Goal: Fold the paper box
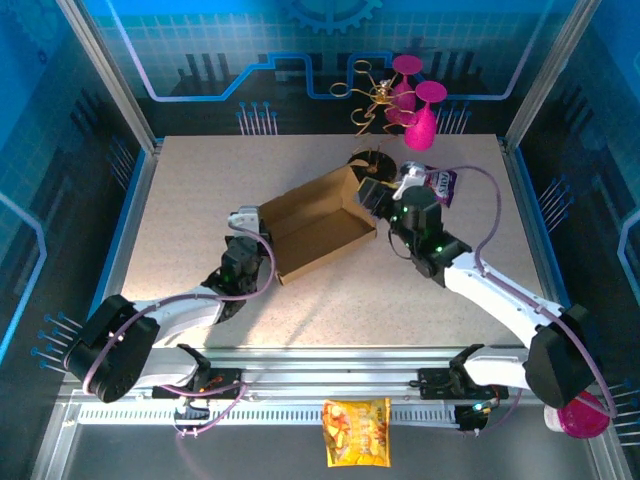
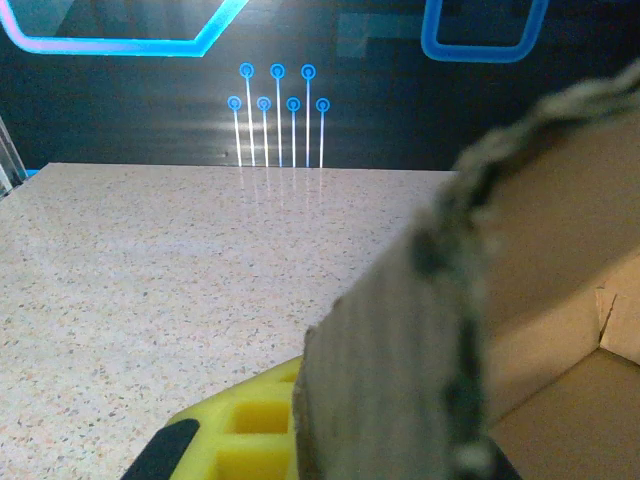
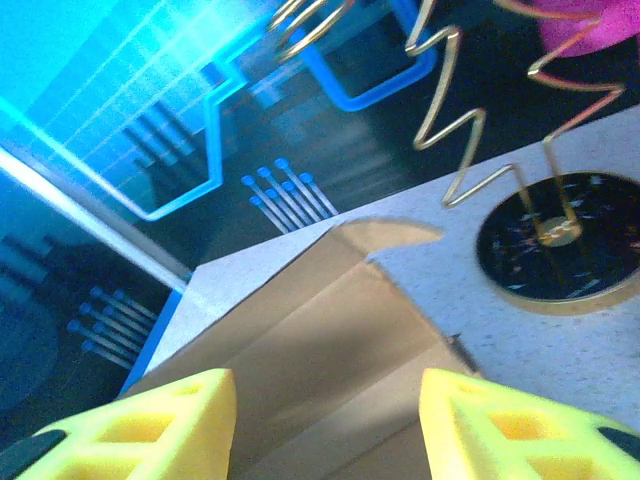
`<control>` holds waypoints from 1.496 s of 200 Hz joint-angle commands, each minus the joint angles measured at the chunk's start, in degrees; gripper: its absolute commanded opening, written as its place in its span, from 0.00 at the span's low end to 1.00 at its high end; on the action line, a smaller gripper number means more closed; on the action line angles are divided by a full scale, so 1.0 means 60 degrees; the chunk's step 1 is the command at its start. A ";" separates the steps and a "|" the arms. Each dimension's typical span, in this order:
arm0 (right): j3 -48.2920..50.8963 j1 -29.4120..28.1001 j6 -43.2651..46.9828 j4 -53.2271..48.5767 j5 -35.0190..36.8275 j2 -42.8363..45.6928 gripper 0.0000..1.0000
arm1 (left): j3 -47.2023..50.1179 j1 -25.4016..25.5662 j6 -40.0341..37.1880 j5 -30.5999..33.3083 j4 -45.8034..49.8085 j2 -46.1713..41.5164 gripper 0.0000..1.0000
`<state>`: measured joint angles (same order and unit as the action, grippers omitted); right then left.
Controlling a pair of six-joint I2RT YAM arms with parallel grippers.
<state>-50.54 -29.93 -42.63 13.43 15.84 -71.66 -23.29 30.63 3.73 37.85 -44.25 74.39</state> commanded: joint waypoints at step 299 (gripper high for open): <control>-0.5111 -0.0224 -0.7000 -0.6404 -0.1354 -0.3608 0.02 | -0.0361 0.0955 -0.1013 0.0229 0.0424 0.0833 0.00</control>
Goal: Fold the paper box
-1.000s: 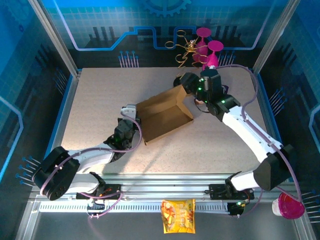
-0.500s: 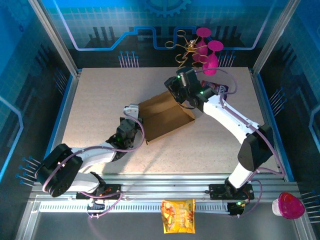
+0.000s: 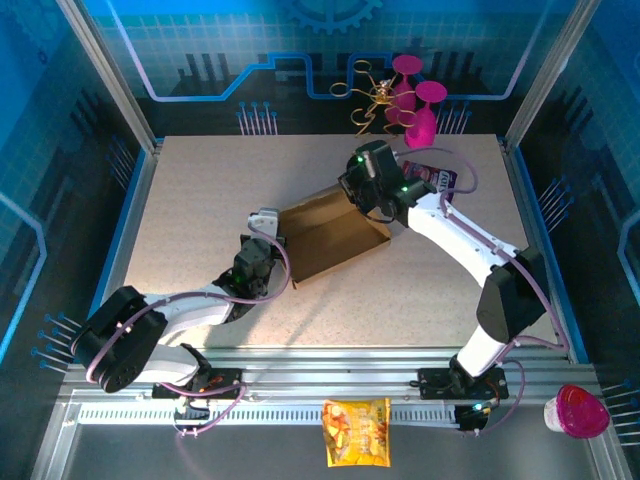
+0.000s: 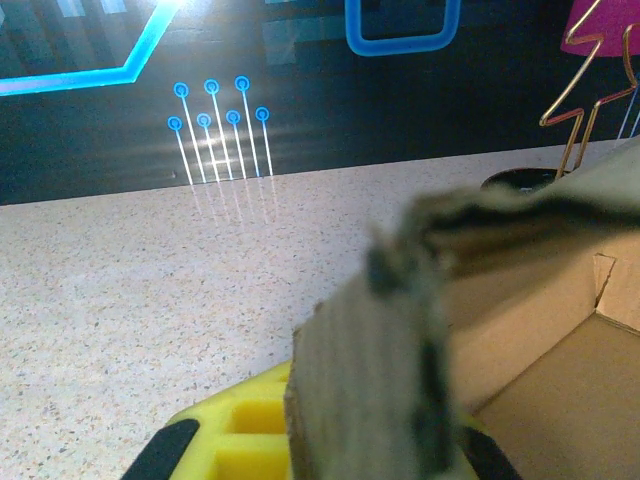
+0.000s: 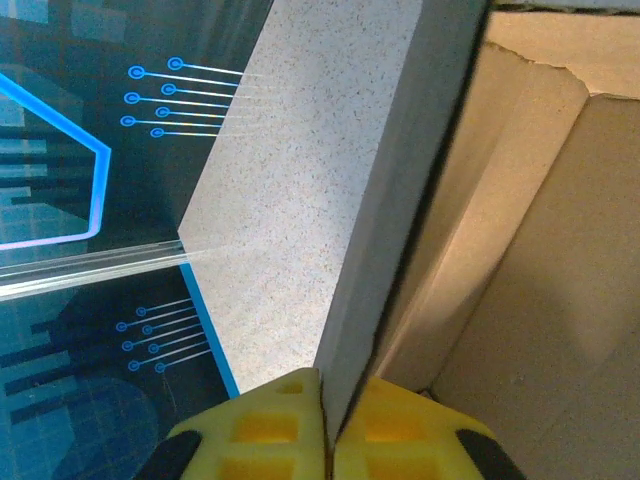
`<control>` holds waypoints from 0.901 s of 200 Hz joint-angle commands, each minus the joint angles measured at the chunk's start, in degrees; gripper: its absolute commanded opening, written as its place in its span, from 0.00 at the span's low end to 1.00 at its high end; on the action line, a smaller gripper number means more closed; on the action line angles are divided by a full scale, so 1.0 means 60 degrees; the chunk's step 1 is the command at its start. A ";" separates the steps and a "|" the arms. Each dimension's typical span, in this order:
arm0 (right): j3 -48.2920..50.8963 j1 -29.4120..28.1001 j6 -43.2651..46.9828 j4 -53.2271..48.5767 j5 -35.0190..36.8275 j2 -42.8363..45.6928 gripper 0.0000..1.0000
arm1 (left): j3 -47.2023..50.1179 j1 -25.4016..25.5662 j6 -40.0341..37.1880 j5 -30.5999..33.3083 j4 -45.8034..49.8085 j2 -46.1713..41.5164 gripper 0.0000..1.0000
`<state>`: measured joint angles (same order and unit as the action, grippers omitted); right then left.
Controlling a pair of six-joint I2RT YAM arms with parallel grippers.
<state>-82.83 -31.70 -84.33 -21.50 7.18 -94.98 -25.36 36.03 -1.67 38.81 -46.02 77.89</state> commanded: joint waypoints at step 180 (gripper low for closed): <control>0.0779 -0.0176 -0.0563 -0.0634 0.0378 0.0450 0.00 | -0.3380 0.0101 1.0819 0.0222 1.2490 -0.5481 0.51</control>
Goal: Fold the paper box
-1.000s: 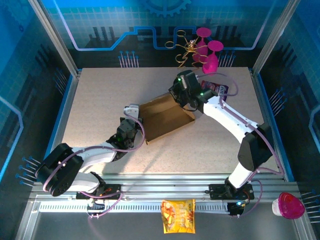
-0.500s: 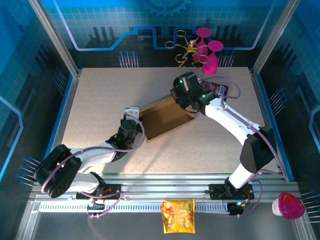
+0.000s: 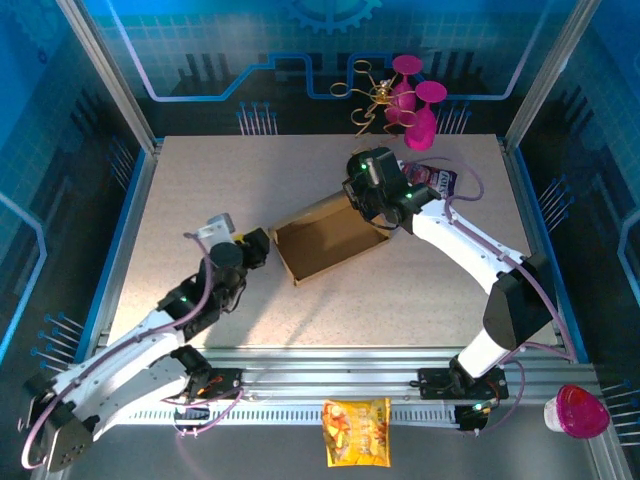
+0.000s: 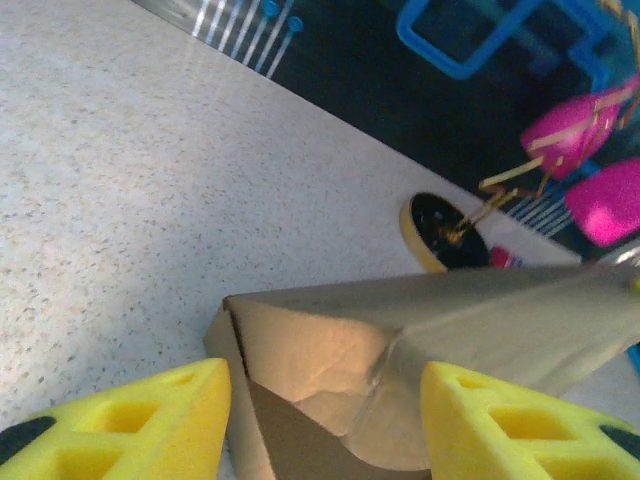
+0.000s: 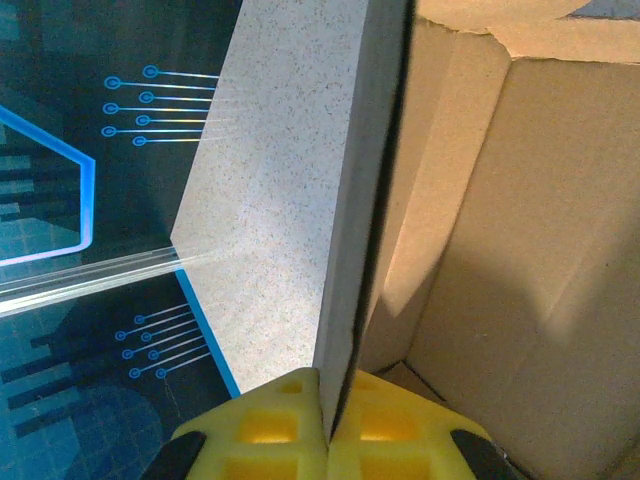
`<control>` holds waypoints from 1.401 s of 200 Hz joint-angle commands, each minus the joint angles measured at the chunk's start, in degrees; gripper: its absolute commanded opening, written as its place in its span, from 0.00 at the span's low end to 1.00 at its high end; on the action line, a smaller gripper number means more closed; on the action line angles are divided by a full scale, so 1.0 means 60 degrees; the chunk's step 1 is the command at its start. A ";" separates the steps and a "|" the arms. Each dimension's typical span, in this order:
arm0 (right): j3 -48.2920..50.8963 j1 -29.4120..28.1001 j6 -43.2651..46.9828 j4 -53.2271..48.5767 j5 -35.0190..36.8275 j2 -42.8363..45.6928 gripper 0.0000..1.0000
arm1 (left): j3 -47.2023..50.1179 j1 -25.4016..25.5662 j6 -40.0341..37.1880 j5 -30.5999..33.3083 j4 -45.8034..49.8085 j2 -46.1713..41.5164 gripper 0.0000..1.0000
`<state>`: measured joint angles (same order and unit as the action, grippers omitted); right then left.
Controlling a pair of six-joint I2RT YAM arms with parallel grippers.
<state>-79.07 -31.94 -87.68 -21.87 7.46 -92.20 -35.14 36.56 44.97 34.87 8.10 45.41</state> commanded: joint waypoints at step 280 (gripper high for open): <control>0.0436 -0.0271 -0.0196 0.0022 -0.0069 -0.0390 0.00 | -0.3406 -0.3837 1.0416 -0.7824 0.1125 0.6268 0.58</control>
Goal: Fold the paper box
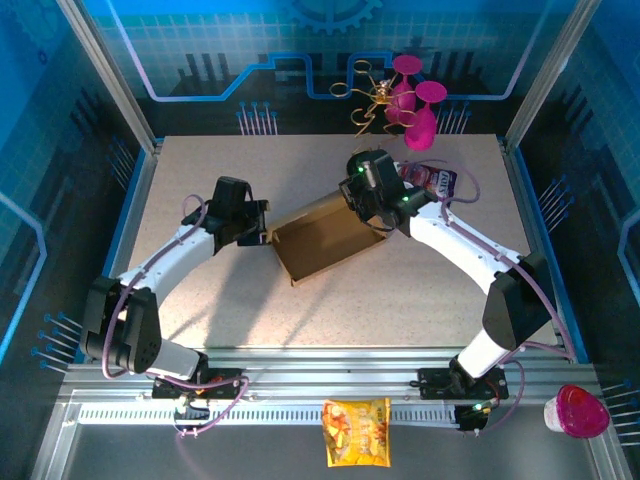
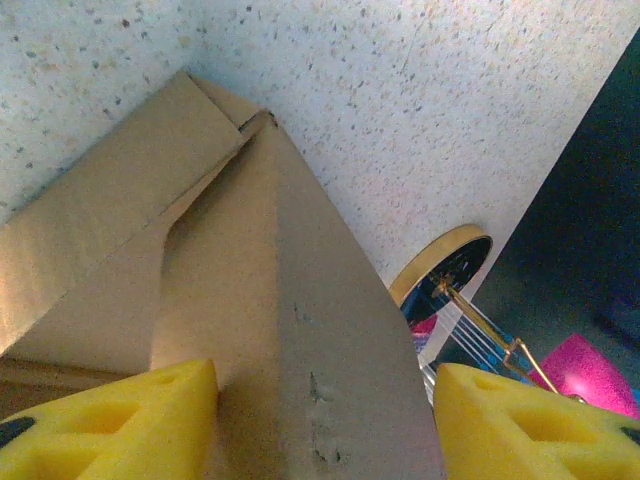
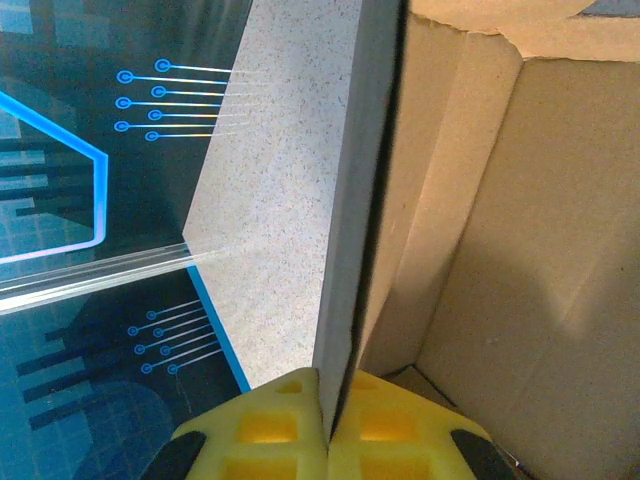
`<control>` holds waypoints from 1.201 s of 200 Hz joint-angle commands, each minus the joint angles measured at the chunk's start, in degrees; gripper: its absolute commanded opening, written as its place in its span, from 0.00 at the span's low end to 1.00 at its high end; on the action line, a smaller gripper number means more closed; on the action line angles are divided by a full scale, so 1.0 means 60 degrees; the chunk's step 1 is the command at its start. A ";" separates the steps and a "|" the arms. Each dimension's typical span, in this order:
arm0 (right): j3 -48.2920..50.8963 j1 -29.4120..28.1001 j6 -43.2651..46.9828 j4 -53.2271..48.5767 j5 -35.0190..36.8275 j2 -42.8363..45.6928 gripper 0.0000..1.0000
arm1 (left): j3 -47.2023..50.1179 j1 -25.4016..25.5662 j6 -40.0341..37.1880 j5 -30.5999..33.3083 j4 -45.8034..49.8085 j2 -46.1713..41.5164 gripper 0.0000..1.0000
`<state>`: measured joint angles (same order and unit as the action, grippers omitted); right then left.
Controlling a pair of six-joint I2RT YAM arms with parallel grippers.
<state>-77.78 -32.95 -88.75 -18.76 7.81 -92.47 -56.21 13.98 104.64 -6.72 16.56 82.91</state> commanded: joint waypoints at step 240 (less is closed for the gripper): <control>-0.0474 0.1855 0.3750 -0.2145 -0.0221 0.1503 0.58 | 0.0043 -0.1564 -0.2233 -0.2872 0.0827 -0.0167 0.00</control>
<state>-78.37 -26.09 -73.69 -27.88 7.60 -87.11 -54.19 5.87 98.52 -20.86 17.30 82.65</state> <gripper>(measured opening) 0.569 0.081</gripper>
